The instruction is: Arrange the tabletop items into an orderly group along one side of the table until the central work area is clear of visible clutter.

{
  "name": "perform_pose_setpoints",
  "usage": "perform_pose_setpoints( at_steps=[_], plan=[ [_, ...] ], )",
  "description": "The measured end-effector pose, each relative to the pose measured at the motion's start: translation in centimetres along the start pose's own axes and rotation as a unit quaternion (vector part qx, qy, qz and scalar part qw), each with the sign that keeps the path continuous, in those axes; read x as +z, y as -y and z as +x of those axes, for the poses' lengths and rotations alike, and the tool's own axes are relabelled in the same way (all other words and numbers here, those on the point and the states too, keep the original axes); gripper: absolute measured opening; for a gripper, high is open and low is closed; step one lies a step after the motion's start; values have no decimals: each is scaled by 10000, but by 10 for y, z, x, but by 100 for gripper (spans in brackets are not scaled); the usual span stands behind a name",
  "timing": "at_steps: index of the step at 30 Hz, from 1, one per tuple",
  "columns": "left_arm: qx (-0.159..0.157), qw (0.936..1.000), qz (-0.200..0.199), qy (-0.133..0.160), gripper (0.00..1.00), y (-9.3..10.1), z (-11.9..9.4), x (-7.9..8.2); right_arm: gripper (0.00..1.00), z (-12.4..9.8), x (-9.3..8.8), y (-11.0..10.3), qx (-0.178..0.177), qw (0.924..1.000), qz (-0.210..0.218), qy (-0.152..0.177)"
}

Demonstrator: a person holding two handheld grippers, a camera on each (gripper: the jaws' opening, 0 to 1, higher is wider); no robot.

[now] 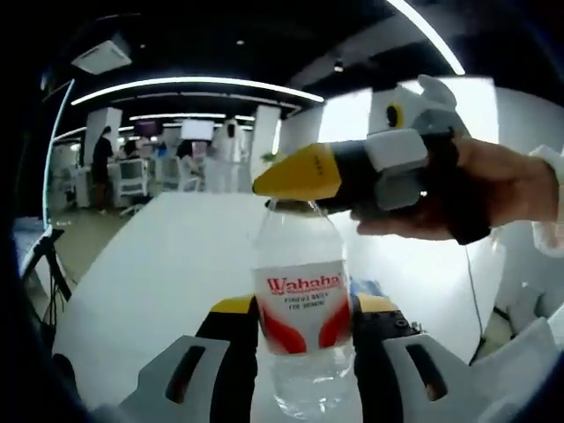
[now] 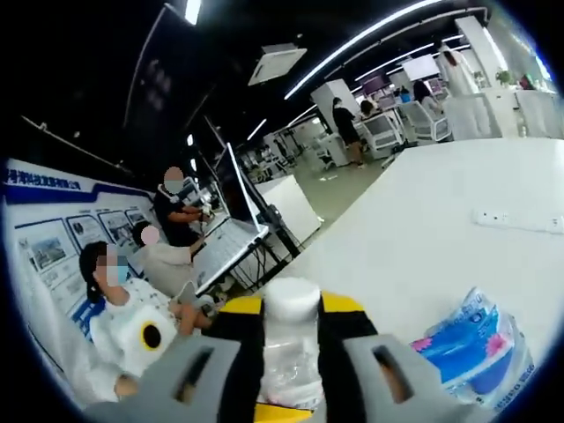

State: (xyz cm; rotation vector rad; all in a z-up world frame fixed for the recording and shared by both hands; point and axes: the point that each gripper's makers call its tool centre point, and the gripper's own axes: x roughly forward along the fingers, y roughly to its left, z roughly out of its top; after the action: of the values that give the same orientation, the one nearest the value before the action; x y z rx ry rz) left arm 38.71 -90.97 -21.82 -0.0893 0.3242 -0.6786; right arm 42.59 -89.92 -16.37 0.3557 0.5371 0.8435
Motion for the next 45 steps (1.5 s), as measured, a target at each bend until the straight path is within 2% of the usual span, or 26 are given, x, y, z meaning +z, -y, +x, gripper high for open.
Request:
perform_pose_setpoints(
  at_steps=[2, 6, 8, 10, 11, 13, 17, 27, 34, 38, 43, 45],
  plan=[
    [50, 9999, 143, -25, 37, 0, -1, -1, 19, -1, -1, -3, 48, 10000, -8, 1],
    [-12, 9999, -92, 68, 39, -1, -3, 2, 19, -2, -1, -5, 97, 9999, -113, -15],
    [-97, 9998, -145, 106, 49, 1, -2, 2, 19, -2, -2, -4, 80, 9998, -164, -47],
    [-63, 9999, -129, 58, 70, 0, 0, -1, 19, -3, -4, -3, 58, 9996, -256, -102],
    [-40, 9999, -132, 34, 77, -1, 0, -2, 19, -4, -4, -2, 43, 9995, -292, -99],
    [41, 10000, -80, 12, 86, -4, -1, -7, 19, -6, -2, 0, 23, 9996, -288, -71],
    [78, 9998, -104, -134, 97, -6, -6, -17, 19, -9, 0, 6, 21, 9997, -244, -71],
    [58, 9996, -59, -279, 96, -6, -18, -36, 19, -7, -1, 12, -16, 9992, -358, -179],
    [66, 9998, 59, -183, 96, -10, -19, -32, 19, -4, 1, 19, -70, 9986, -464, -257],
    [30, 9988, 449, 171, 96, -10, -23, -23, 19, -4, -1, 21, -117, 9976, -595, -336],
    [20, 9951, 626, 766, 96, -5, -30, -4, 20, -4, -2, 27, -172, 9966, -688, -420],
    [6, 9951, 634, 759, 96, -5, -30, -4, 20, -2, -3, 31, -207, 9962, -708, -469]
  ],
)
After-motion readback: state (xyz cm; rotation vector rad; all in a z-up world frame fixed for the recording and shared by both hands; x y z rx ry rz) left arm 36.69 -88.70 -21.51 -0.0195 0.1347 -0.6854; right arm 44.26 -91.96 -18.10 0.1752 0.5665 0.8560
